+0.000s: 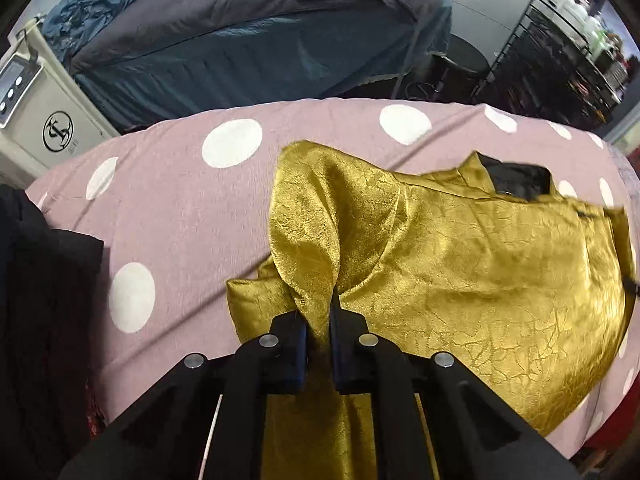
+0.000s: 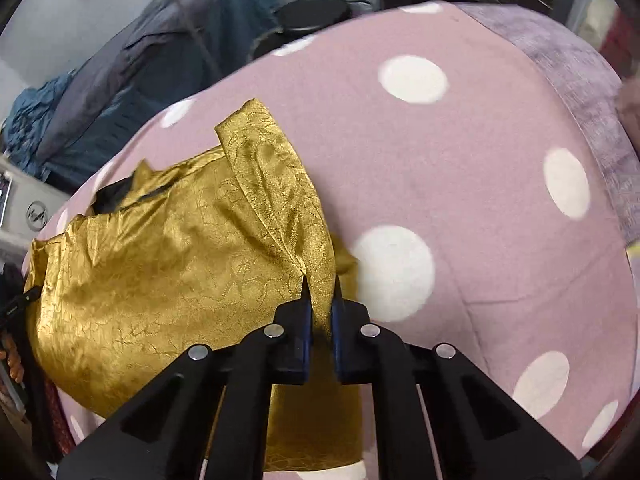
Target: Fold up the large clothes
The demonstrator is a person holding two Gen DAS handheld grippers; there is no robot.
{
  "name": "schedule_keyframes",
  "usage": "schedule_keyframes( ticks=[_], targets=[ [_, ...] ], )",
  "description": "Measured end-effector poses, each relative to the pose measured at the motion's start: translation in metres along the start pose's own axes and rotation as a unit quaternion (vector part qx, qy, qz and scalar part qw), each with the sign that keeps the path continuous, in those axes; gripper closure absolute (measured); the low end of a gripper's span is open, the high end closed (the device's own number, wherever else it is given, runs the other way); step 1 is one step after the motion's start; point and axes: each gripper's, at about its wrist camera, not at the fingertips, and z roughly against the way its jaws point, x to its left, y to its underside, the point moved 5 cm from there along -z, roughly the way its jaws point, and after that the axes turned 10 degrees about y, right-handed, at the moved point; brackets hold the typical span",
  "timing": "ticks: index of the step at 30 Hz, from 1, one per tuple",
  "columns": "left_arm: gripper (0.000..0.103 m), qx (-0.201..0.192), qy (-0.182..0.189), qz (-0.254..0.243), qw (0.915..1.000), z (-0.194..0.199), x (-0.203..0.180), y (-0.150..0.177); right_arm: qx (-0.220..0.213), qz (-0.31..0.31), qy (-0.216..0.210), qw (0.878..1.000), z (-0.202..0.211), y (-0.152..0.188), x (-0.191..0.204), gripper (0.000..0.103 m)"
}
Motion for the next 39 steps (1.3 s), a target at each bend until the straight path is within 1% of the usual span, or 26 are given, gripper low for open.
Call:
schedule_keyframes(
  ticks=[2, 3, 4, 5, 6, 7, 8, 10, 11, 12, 13, 14, 16, 17, 19, 21, 22, 24, 26, 28, 30, 32, 35, 37, 38, 39],
  targets=[
    [0.094, 0.011, -0.001, 0.013, 0.9999, -0.011, 0.002, -0.004, 0.021, -0.023, -0.003, 1.0, -0.012, 0.007, -0.011, 0.095],
    [0.087, 0.022, -0.021, 0.01, 0.9995, -0.022, 0.002, -0.004, 0.03, -0.032, -0.005, 0.999, -0.018, 0.01, -0.013, 0.094],
    [0.081, 0.034, -0.047, 0.002, 0.9983, -0.033, 0.002, -0.003, 0.039, -0.039, -0.005, 0.998, -0.024, 0.013, -0.015, 0.091],
    [0.072, 0.046, -0.071, -0.012, 0.9964, -0.043, 0.001, 0.0, 0.049, -0.043, -0.005, 0.998, -0.03, 0.016, -0.014, 0.088],
    [0.071, 0.053, -0.082, -0.029, 0.9948, -0.05, -0.003, 0.002, 0.053, -0.043, 0.001, 0.998, -0.034, 0.018, -0.012, 0.082],
    [0.07, 0.056, -0.091, -0.044, 0.9932, -0.054, -0.006, 0.003, 0.052, -0.041, 0.009, 0.998, -0.037, 0.019, -0.011, 0.079],
    [0.067, 0.056, -0.106, -0.064, 0.9907, -0.056, -0.01, 0.004, 0.052, -0.038, 0.013, 0.998, -0.039, 0.02, -0.009, 0.076],
    [0.052, 0.055, -0.143, -0.102, 0.9829, -0.056, -0.016, 0.003, 0.051, -0.036, 0.021, 0.998, -0.039, 0.021, -0.009, 0.07],
    [0.038, 0.052, -0.167, -0.117, 0.9776, -0.054, -0.015, 0.001, 0.05, -0.032, 0.028, 0.998, -0.038, 0.022, -0.008, 0.067],
    [0.027, 0.049, -0.177, -0.119, 0.9757, -0.052, -0.013, -0.002, 0.05, -0.027, 0.036, 0.998, -0.038, 0.021, -0.008, 0.061],
    [0.026, 0.041, -0.174, -0.11, 0.9778, -0.045, -0.007, -0.005, 0.05, -0.021, 0.045, 0.998, -0.037, 0.021, -0.008, 0.056],
    [0.025, 0.035, -0.162, -0.096, 0.9815, -0.039, -0.003, -0.007, 0.049, -0.016, 0.053, 0.997, -0.035, 0.02, -0.008, 0.053],
    [0.022, 0.013, -0.135, -0.041, 0.9899, -0.016, 0.013, -0.013, 0.041, -0.015, 0.058, 0.997, -0.025, 0.016, -0.008, 0.05],
    [0.02, -0.004, -0.129, -0.017, 0.9915, -0.003, 0.017, -0.016, 0.03, -0.015, 0.063, 0.997, -0.017, 0.012, -0.007, 0.047],
    [0.019, -0.043, -0.116, 0.017, 0.9922, 0.023, 0.024, -0.018, 0.002, -0.006, 0.083, 0.997, 0.001, 0.007, -0.004, 0.046],
    [0.019, -0.077, -0.093, 0.029, 0.9922, 0.05, 0.018, -0.017, -0.035, 0.015, 0.096, 0.995, 0.025, 0.004, 0.004, 0.041],
    [0.019, -0.091, -0.081, 0.027, 0.9921, 0.062, 0.011, -0.014, -0.049, 0.028, 0.095, 0.994, 0.035, 0.004, 0.012, 0.036],
    [0.019, -0.106, -0.052, 0.014, 0.9929, 0.075, -0.011, -0.005, -0.075, 0.059, 0.081, 0.992, 0.054, 0.007, 0.034, 0.035],
    [0.019, -0.102, -0.022, -0.005, 0.9946, 0.077, -0.041, 0.008, -0.083, 0.101, 0.062, 0.989, 0.068, 0.017, 0.06, 0.035],
    [0.019, -0.086, 0.006, -0.034, 0.9957, 0.07, -0.073, 0.027, -0.075, 0.133, 0.034, 0.988, 0.071, 0.029, 0.088, 0.034],
    [0.019, -0.075, 0.015, -0.052, 0.9957, 0.062, -0.093, 0.042, -0.056, 0.158, -0.001, 0.986, 0.07, 0.046, 0.114, 0.034],
    [0.019, -0.058, 0.023, -0.055, 0.9965, 0.049, -0.106, 0.053, -0.045, 0.183, -0.012, 0.982, 0.064, 0.06, 0.137, 0.034],
    [0.019, -0.031, 0.029, -0.047, 0.998, 0.028, -0.113, 0.067, -0.035, 0.217, -0.005, 0.976, 0.055, 0.078, 0.155, 0.032],
    [0.016, -0.007, 0.006, -0.042, 0.9991, 0.009, -0.105, 0.071, -0.019, 0.218, -0.002, 0.976, 0.043, 0.083, 0.156, 0.027],
    [0.014, 0.006, 0.004, -0.036, 0.9993, 0.0, -0.1, 0.071, -0.009, 0.208, -0.004, 0.978, 0.035, 0.083, 0.153, 0.024],
    [0.013, 0.015, 0.004, -0.028, 0.9995, -0.009, -0.094, 0.07, 0.001, 0.201, -0.009, 0.98, 0.028, 0.082, 0.15, 0.024]
  ],
)
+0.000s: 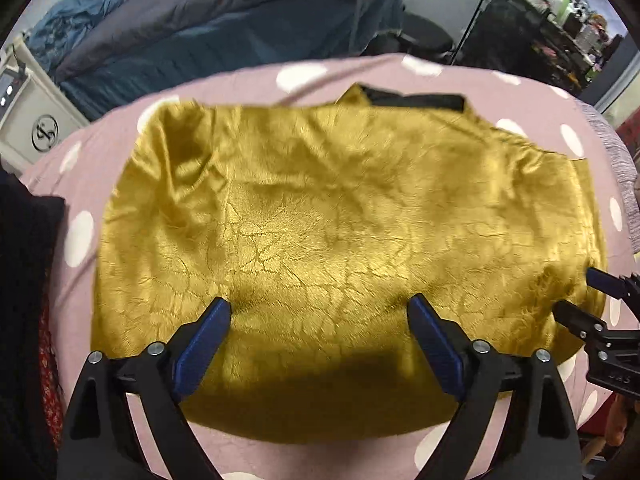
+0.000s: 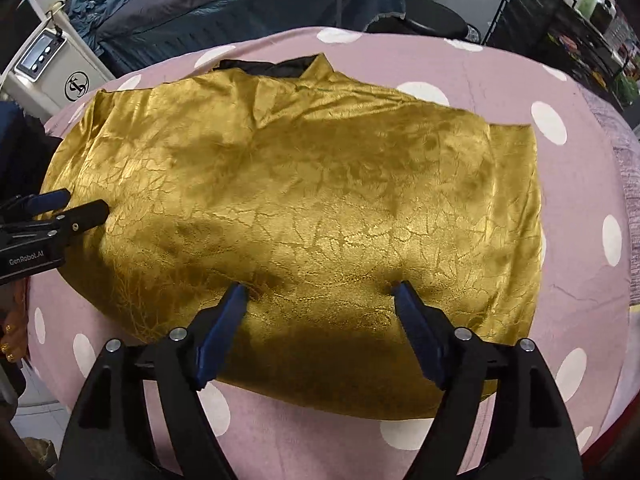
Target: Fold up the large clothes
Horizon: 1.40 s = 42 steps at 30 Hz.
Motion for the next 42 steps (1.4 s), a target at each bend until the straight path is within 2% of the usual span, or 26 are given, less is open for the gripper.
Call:
schedule_keyframes(
  ticks=[3, 6, 10, 17, 27, 35, 42],
  targets=[
    [0.005, 0.015, -0.016, 0.001, 0.9998, -0.018, 0.009, -0.003, 0.027, -0.01, 0.005, 1.0, -0.02, -0.002, -0.005, 0.018],
    [0.005, 0.062, -0.03, -0.011, 0.9976, -0.044, 0.01, -0.003, 0.061, -0.004, 0.01, 0.998, -0.041, 0.0, -0.005, 0.013],
    [0.005, 0.077, -0.034, -0.004, 0.9964, -0.059, 0.014, -0.007, 0.081, -0.004, 0.021, 0.996, -0.058, -0.002, -0.004, 0.006],
    [0.005, 0.076, -0.024, -0.001, 0.9968, -0.07, 0.023, -0.008, 0.097, -0.008, 0.016, 0.995, -0.079, -0.007, -0.006, 0.005],
    [0.004, 0.074, -0.033, -0.006, 0.9967, -0.082, 0.02, -0.004, 0.111, -0.017, 0.034, 0.993, -0.089, -0.02, -0.005, 0.004],
    [0.005, 0.082, -0.04, -0.011, 0.9957, -0.074, 0.003, -0.006, 0.093, -0.023, 0.032, 0.995, -0.086, -0.018, -0.007, 0.004],
    [0.006, 0.039, -0.025, 0.003, 0.9989, -0.049, -0.001, -0.003, 0.078, -0.028, 0.012, 0.996, -0.07, -0.004, -0.01, 0.005]
  ],
)
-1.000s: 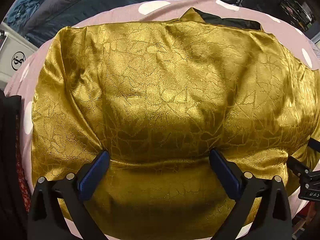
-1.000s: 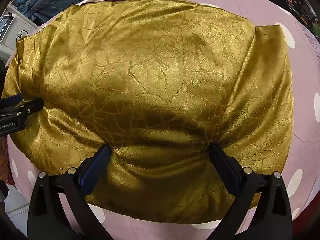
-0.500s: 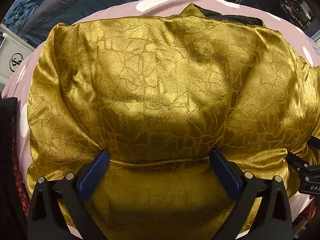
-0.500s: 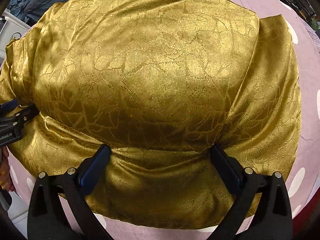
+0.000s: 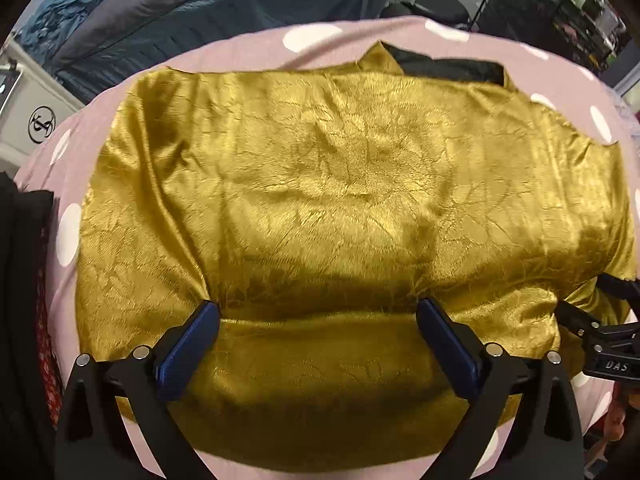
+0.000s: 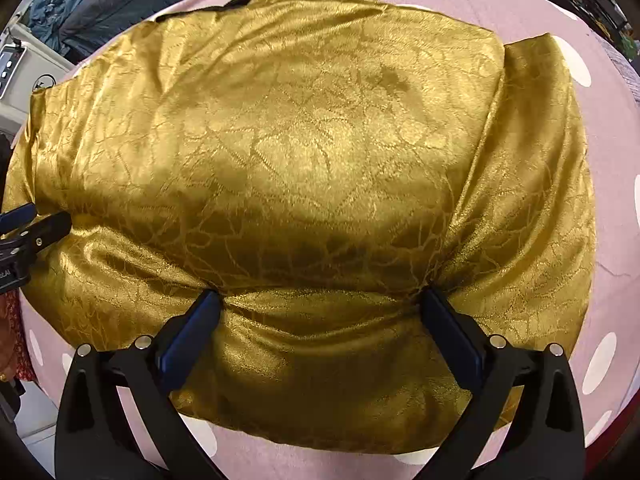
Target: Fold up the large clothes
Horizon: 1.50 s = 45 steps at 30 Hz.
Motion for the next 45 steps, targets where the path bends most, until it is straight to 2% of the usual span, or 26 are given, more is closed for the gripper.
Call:
schedule_keyframes(
  ticks=[6, 11, 16, 23, 26, 29, 33, 36, 39, 42, 45],
  targets=[
    [0.006, -0.048, 0.027, 0.045, 0.9975, 0.04, 0.001, 0.019, -0.075, -0.021, -0.017, 0.997, 0.041, 0.016, -0.014, 0.005],
    [0.006, -0.067, 0.017, 0.078, 0.9946, 0.059, 0.015, 0.037, -0.098, -0.051, -0.028, 0.994, 0.059, 0.032, -0.043, 0.005],
    [0.006, -0.068, 0.008, 0.118, 0.9906, 0.076, 0.033, 0.063, -0.116, -0.078, -0.042, 0.989, 0.071, 0.031, -0.084, 0.005],
    [0.006, -0.055, -0.008, 0.154, 0.9865, 0.081, 0.045, 0.099, -0.104, -0.12, -0.064, 0.985, 0.046, 0.003, -0.149, 0.005],
    [0.006, -0.051, -0.013, 0.151, 0.9871, 0.083, 0.038, 0.106, -0.082, -0.141, -0.098, 0.982, 0.029, 0.001, -0.171, 0.005],
    [0.006, -0.049, -0.012, 0.143, 0.9884, 0.086, 0.029, 0.111, -0.056, -0.151, -0.141, 0.977, 0.011, -0.004, -0.176, 0.005],
    [0.006, -0.047, -0.006, 0.132, 0.9901, 0.085, 0.023, 0.108, -0.025, -0.151, -0.192, 0.969, -0.009, -0.014, -0.167, 0.005],
    [0.006, -0.046, -0.003, 0.123, 0.9913, 0.083, 0.026, 0.097, -0.006, -0.16, -0.211, 0.964, -0.024, -0.023, -0.16, 0.005],
    [0.006, -0.053, 0.0, 0.117, 0.9917, 0.085, 0.035, 0.078, -0.01, -0.167, -0.218, 0.962, -0.023, -0.028, -0.162, 0.005],
    [0.006, -0.069, 0.006, 0.117, 0.9907, 0.09, 0.052, 0.055, -0.003, -0.168, -0.26, 0.951, -0.022, -0.036, -0.153, 0.005],
    [0.006, -0.075, 0.007, 0.108, 0.9913, 0.092, 0.076, 0.027, 0.007, -0.149, -0.268, 0.952, -0.023, -0.043, -0.138, 0.005]
  ],
)
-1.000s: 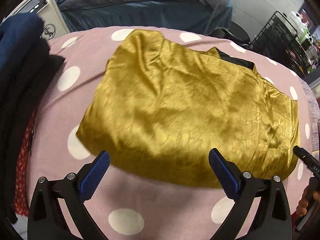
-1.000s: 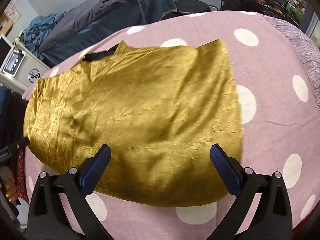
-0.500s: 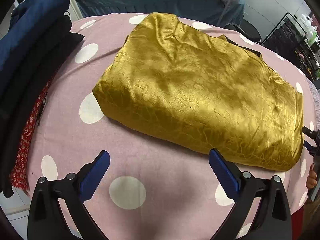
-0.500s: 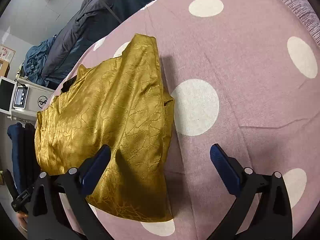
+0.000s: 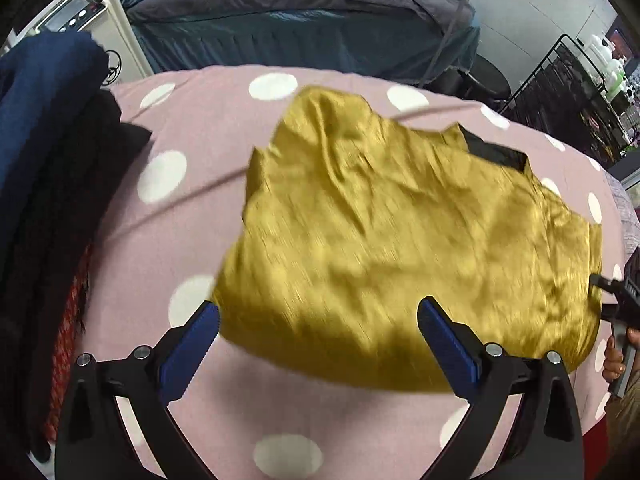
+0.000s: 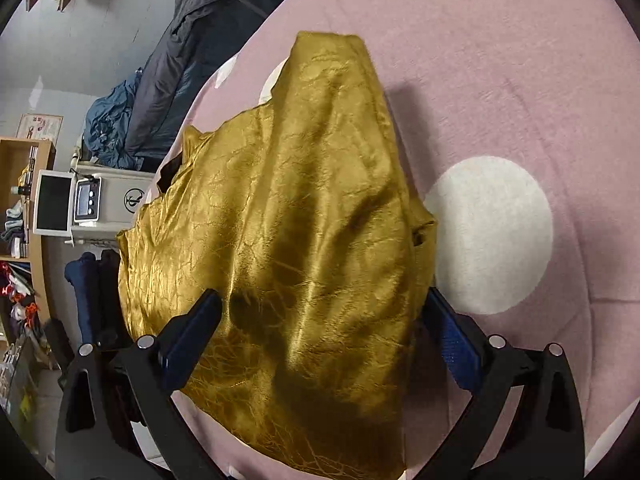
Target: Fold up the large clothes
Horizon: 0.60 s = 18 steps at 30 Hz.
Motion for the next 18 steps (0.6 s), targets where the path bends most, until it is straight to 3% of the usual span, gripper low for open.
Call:
schedule_keyframes(
  ticks=[4, 8, 12, 16, 18],
  targets=[
    [0.006, 0.008, 0.028, -0.004, 0.9996, -0.015, 0.022, -0.035, 0.016, 0.017, 0.01, 1.0, -0.015, -0.002, 0.017, 0.005],
    [0.006, 0.049, 0.083, 0.007, 0.9953, -0.056, 0.048, -0.06, 0.023, 0.009, 0.017, 1.0, -0.021, -0.002, 0.022, 0.005],
    [0.006, 0.088, 0.125, 0.032, 0.9877, -0.095, 0.068, -0.07, 0.024, 0.005, 0.02, 0.999, -0.021, -0.001, 0.016, 0.005],
    [0.006, 0.12, 0.185, 0.049, 0.9743, -0.127, 0.066, -0.072, 0.023, 0.002, 0.035, 0.999, -0.025, -0.003, 0.018, 0.005],
    [0.006, 0.113, 0.186, 0.038, 0.9754, -0.131, 0.062, -0.076, 0.023, 0.0, 0.04, 0.999, -0.028, -0.003, 0.021, 0.005]
  ],
)
